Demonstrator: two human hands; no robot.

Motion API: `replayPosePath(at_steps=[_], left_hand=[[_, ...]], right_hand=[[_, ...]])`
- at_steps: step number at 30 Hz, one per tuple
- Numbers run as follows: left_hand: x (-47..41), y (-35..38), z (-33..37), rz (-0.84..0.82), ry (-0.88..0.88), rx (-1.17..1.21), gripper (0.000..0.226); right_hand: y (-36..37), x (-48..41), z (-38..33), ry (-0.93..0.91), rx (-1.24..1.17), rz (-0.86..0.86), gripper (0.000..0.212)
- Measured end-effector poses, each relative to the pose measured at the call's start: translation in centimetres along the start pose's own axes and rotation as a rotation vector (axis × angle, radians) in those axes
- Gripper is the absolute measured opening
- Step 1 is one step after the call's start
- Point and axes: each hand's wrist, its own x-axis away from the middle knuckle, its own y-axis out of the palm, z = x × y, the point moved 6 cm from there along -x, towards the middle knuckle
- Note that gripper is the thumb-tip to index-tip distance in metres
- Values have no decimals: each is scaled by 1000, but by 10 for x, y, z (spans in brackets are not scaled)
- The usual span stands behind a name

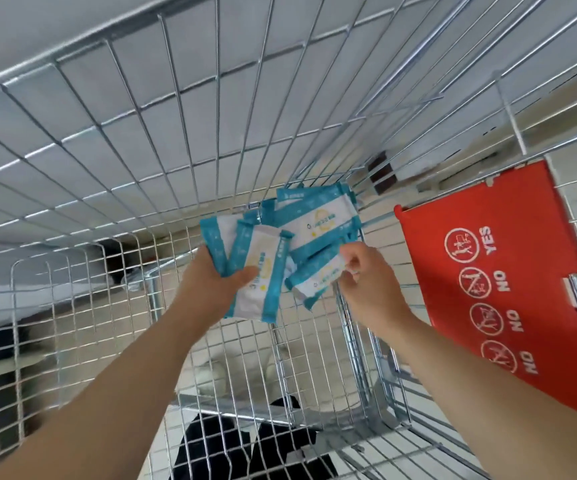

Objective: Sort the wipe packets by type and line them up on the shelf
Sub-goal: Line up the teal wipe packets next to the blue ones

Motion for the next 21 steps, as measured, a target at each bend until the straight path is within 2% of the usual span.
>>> replayPosePath(at_steps=[2,5,10,12,16,21], left_hand=[[0,-6,-10,10,0,6,41],[1,-10,-26,29,-5,-18,41],[-1,-10,-39,77,-10,-13,39],[-1,-10,-38,83,0,3,37],[1,-10,-28,101,36,53,33],[4,-18,-10,146,108,110,33]], right_hand=[[7,-4,17,68,34,-1,35],[31,-7,28,142,-144,-7,30],[50,-14,38,327,-413,212,64],[53,-16,39,389,-481,271,68],[62,-20,40,579,-658,248,59],[53,-11,46,573,-650,168,39]])
